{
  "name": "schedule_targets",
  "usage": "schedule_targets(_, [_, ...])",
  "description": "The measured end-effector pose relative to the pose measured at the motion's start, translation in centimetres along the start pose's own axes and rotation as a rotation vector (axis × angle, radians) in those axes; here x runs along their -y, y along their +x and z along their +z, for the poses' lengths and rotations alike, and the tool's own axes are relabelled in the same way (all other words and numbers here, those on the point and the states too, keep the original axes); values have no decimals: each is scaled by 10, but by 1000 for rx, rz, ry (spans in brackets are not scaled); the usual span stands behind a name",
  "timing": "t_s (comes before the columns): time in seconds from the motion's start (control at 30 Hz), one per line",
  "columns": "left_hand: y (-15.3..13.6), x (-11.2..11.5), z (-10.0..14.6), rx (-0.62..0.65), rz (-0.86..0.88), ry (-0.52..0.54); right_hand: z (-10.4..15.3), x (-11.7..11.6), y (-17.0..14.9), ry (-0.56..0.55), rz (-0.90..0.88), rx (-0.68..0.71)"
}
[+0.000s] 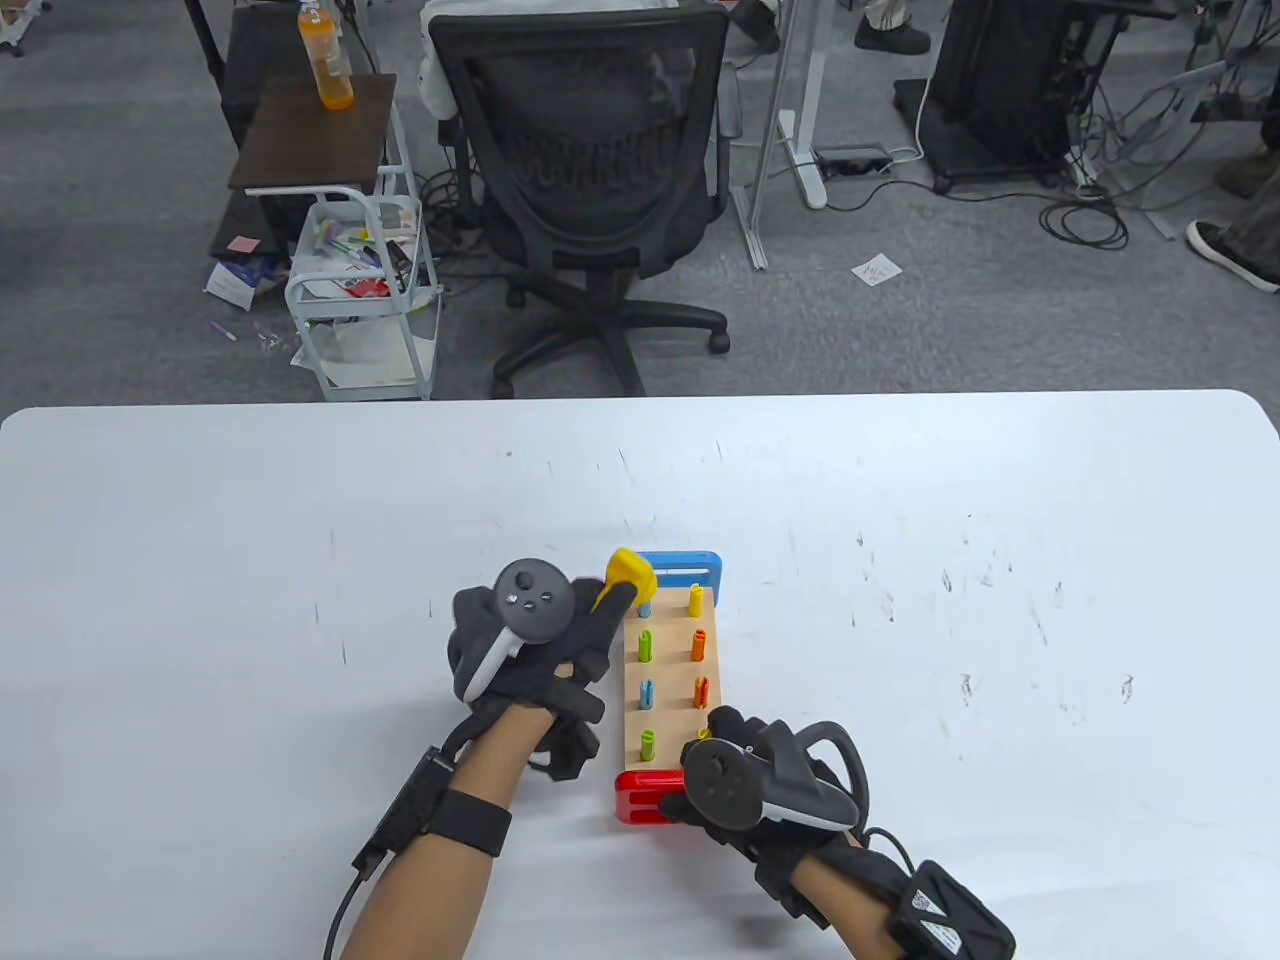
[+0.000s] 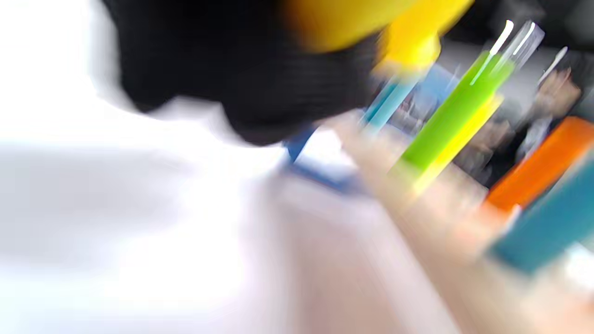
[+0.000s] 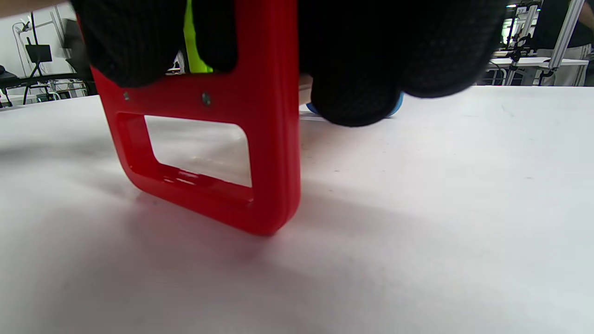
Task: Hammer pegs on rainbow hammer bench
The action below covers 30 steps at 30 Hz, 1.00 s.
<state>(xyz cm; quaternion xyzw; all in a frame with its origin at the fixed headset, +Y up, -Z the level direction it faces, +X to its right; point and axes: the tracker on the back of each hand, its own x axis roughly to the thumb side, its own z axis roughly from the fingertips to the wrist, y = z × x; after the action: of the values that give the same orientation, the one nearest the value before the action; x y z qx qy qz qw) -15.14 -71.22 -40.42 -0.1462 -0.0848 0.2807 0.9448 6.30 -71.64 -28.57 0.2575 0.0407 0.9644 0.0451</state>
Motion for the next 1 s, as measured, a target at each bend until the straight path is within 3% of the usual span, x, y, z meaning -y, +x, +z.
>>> schedule_targets(0.03, [4, -2, 3, -37, 188, 134, 0, 0, 0, 2, -1, -1])
schedule_targets(0.07, [10, -9, 9, 27, 296, 157, 0, 0, 0, 3, 1, -1])
schedule_targets(0.1, [16, -16, 14, 97, 289, 185, 0, 0, 0, 1, 1, -1])
schedule_targets(0.2, [42, -38, 39, 244, 233, 461, 0, 0, 0, 0, -1, 0])
schedule_targets(0.3, [60, -50, 57, 382, 201, 641, 0, 0, -1, 0, -1, -1])
schedule_targets(0.4, [61, -50, 58, 428, 234, 654, 0, -1, -1, 1, -2, 0])
schedule_targets(0.5, [47, -33, 38, 339, 194, 578, 0, -1, 0, 2, 0, 0])
schedule_targets(0.57, [29, -13, 14, 150, 90, 393, 1, -1, 0, 1, -1, 0])
schedule_targets(0.6, [18, 2, -1, -24, -41, 147, 1, -1, 0, 1, 0, -1])
schedule_targets(0.63, [12, 8, -4, -120, -134, -4, 1, -1, 0, 0, 0, -1])
schedule_targets(0.67, [8, 3, -2, 32, -61, 12, 1, -1, 0, 0, 0, -1])
schedule_targets(0.7, [13, 1, 3, -17, 20, 180, 1, -1, 0, 3, 1, -1])
schedule_targets(0.73, [19, -6, 11, 48, 49, 311, 1, -1, 0, 4, 1, -1])
schedule_targets(0.83, [39, -26, 30, 183, 45, 439, 1, -1, 0, 3, 0, 1])
schedule_targets(0.9, [51, -38, 43, 306, 157, 554, 1, -1, 0, 1, -1, 1])
schedule_targets(1.0, [55, -44, 50, 425, 226, 619, 1, -1, 0, 1, 0, 0])
